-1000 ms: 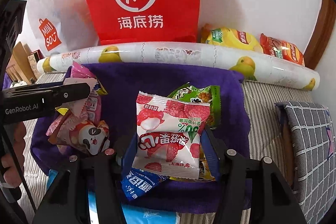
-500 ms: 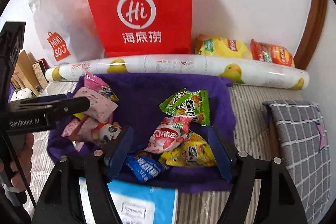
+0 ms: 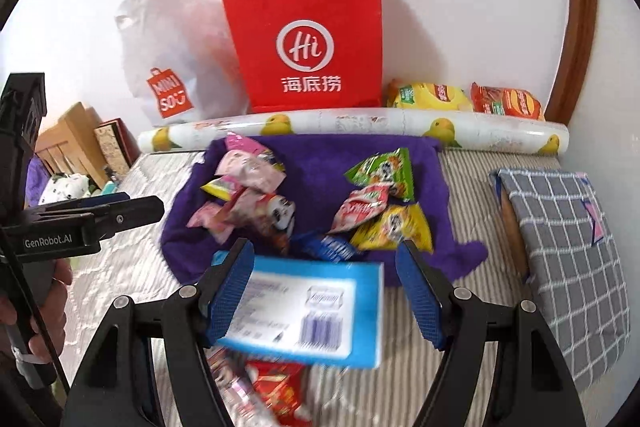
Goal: Organize snacks
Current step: 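Move both tools back to the loose snacks beside the tissue box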
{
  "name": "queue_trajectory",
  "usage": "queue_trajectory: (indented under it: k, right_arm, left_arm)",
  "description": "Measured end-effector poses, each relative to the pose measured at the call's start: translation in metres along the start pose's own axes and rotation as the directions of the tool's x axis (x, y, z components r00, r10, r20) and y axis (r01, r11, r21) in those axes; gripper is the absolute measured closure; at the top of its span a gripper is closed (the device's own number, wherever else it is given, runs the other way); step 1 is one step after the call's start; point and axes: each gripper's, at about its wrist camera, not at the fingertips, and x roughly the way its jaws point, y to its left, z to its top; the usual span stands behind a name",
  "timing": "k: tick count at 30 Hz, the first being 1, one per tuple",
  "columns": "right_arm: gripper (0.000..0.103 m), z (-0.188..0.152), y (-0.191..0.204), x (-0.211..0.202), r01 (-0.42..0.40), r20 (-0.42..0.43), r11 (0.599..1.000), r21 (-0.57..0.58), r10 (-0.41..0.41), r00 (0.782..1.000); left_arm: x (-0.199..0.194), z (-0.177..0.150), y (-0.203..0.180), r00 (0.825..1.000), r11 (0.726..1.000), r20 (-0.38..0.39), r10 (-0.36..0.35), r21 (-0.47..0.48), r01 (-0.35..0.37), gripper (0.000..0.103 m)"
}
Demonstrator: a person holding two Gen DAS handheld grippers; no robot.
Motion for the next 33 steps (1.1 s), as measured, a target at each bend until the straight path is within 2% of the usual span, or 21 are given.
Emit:
queue_trajectory:
  k: [7, 10, 14, 19, 23, 30, 33]
  right_arm:
    - [0.031, -0.035, 0.010, -0.025, 0.026, 0.017, 0.999, -0.025, -0.025, 1.000]
    - [0.036, -0.052, 0.009, -0.027, 0.021, 0.007, 1.000, -0.013, -0.021, 1.000]
    - [0.047, -0.074, 0.010, -0.016, -0.006, -0.043, 1.000, -0.005, 0.006, 0.999]
    - [0.048, -0.094, 0.016, 0.004, -0.022, -0.082, 0.999, -0.040, 0.018, 0.996]
    - [0.058, -0.108, 0.018, 0.031, -0.041, -0.158, 0.998, -0.044, 0.034, 0.987]
    - [0.058, -0.128, 0.028, 0.047, -0.089, -0.216, 0.994, -0.061, 0.074, 0.973]
    - [0.058, -0.135, 0.041, 0.050, -0.064, -0.216, 0.991, -0.115, 0.038, 0.976]
  left_arm:
    - [-0.025, -0.030, 0.010, 1.000, 1.000, 0.007, 0.019, 0.016, -0.019, 0.021]
    - [-0.030, -0.043, 0.014, 1.000, 1.000, 0.004, 0.027, 0.005, -0.027, 0.021]
    - [-0.034, -0.059, 0.015, 1.000, 1.000, 0.002, 0.004, -0.001, -0.004, 0.022]
    - [-0.035, -0.073, 0.014, 1.000, 1.000, -0.003, 0.013, 0.008, -0.013, 0.022]
    - [-0.029, -0.084, 0.017, 0.999, 1.000, -0.035, 0.023, 0.012, -0.022, 0.022]
    - [-0.022, -0.094, 0.028, 0.998, 0.999, -0.066, 0.022, -0.025, -0.024, 0.022]
    - [-0.023, -0.096, 0.028, 0.998, 0.999, -0.067, 0.017, -0.026, -0.019, 0.022]
